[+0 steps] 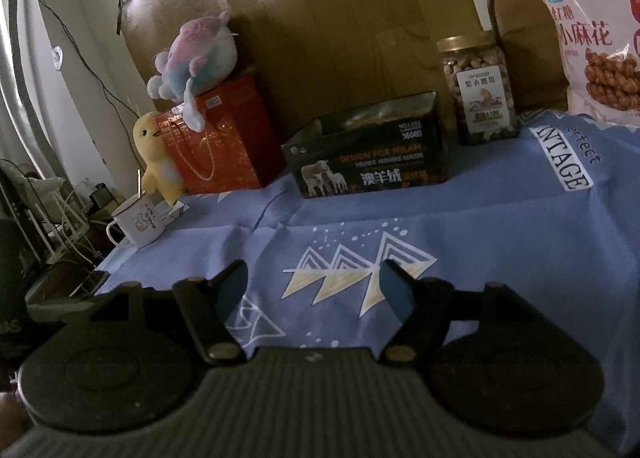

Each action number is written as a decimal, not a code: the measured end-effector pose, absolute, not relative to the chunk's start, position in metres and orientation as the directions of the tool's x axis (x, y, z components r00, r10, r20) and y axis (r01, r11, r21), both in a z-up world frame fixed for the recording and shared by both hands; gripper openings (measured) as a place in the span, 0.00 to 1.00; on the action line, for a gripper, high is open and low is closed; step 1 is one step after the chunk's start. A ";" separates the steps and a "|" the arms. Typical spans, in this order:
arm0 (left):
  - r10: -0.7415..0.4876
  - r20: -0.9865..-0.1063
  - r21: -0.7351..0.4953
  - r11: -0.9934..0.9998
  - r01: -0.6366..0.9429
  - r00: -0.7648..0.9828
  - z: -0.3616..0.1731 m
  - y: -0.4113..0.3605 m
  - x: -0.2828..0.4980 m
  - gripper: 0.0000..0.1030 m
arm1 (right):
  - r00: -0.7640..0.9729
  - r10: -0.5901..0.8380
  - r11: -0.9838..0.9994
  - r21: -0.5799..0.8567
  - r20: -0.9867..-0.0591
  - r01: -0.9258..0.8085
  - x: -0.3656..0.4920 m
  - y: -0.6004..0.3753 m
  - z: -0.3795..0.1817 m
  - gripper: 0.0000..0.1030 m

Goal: Organize snacks

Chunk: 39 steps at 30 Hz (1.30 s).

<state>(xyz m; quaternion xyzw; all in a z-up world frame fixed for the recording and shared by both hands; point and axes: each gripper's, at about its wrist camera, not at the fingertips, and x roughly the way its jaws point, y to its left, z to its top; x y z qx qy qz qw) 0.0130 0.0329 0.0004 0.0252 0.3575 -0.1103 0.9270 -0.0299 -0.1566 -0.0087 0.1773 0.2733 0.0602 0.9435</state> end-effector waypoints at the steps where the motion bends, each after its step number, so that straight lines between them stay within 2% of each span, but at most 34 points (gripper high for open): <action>1: -0.184 -0.667 -0.032 0.975 0.219 0.722 0.001 0.034 0.013 1.00 | 0.843 0.211 0.930 0.368 -0.494 -0.017 -0.030 -0.156 -0.009 0.73; 11: -0.098 -0.594 -0.008 0.993 0.116 0.799 0.010 0.067 -0.015 1.00 | 0.833 0.211 0.917 0.399 -0.512 0.013 -0.027 -0.153 -0.024 0.75; 17: -0.034 -0.569 0.002 0.999 0.043 0.822 0.015 0.083 -0.028 1.00 | 0.812 0.262 0.917 0.396 -0.522 -0.041 -0.025 -0.130 -0.028 0.77; 22: -0.031 -0.533 0.007 0.999 0.042 0.845 0.021 0.079 -0.038 1.00 | 0.815 0.251 0.923 0.383 -0.523 -0.038 -0.030 -0.127 -0.027 0.82; 28: -0.034 -0.508 0.034 0.998 0.059 0.860 0.020 0.066 -0.045 1.00 | 0.835 0.205 0.925 0.380 -0.510 0.005 -0.036 -0.136 -0.022 0.82; 39: -0.088 -0.537 -0.008 0.995 0.099 0.839 0.015 0.060 -0.049 1.00 | 0.836 0.207 0.918 0.395 -0.508 0.013 -0.044 -0.142 -0.023 0.82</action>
